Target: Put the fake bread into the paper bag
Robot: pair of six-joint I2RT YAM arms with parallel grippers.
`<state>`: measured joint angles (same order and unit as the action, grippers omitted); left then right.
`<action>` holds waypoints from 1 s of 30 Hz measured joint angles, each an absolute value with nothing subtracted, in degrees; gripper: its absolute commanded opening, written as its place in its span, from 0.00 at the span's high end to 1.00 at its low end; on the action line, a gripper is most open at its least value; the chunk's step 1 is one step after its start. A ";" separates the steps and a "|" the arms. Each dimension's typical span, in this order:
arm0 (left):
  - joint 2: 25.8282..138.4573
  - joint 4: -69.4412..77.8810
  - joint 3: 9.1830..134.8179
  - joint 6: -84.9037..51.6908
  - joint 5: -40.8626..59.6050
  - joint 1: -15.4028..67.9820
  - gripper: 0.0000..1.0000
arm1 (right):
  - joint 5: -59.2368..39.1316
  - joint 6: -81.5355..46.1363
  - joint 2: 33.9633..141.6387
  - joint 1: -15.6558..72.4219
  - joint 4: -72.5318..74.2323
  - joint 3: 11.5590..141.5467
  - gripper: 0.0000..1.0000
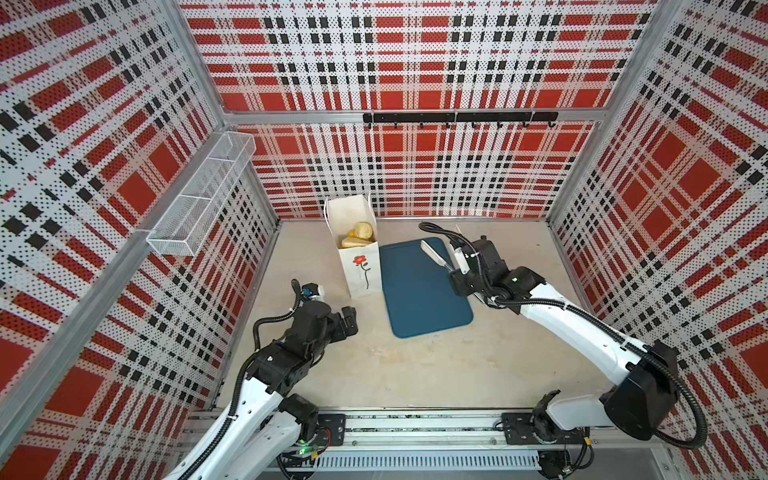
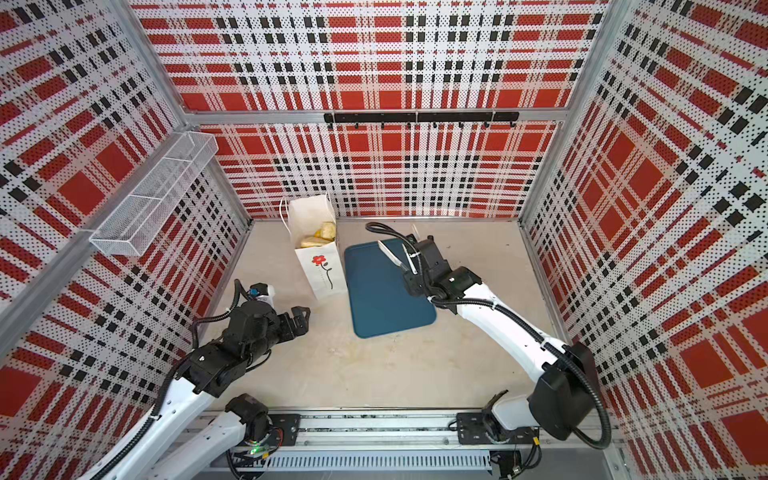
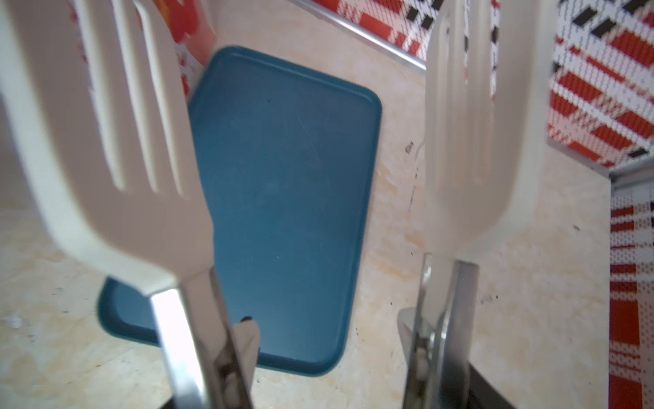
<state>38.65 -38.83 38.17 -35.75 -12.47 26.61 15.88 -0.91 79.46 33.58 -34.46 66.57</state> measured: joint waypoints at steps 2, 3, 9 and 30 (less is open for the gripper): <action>39.05 -38.94 38.17 -35.75 -12.60 26.02 0.01 | 15.90 -1.34 78.78 31.07 -33.17 62.63 0.30; 39.24 -39.07 38.17 -35.75 -12.73 25.69 0.01 | 15.90 -1.80 78.43 29.52 -32.53 60.58 0.30; 39.40 -39.20 38.17 -35.70 -13.67 23.03 0.01 | 14.44 -5.58 78.85 20.18 -30.83 54.15 0.32; 47.24 -36.73 37.98 -37.50 -15.77 9.76 0.01 | 7.01 -9.56 100.95 12.51 -29.85 60.93 0.10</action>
<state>47.24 -36.73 37.98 -37.50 -15.77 9.76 7.01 -9.56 100.95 12.51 -29.85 60.93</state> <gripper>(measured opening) 0.994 0.867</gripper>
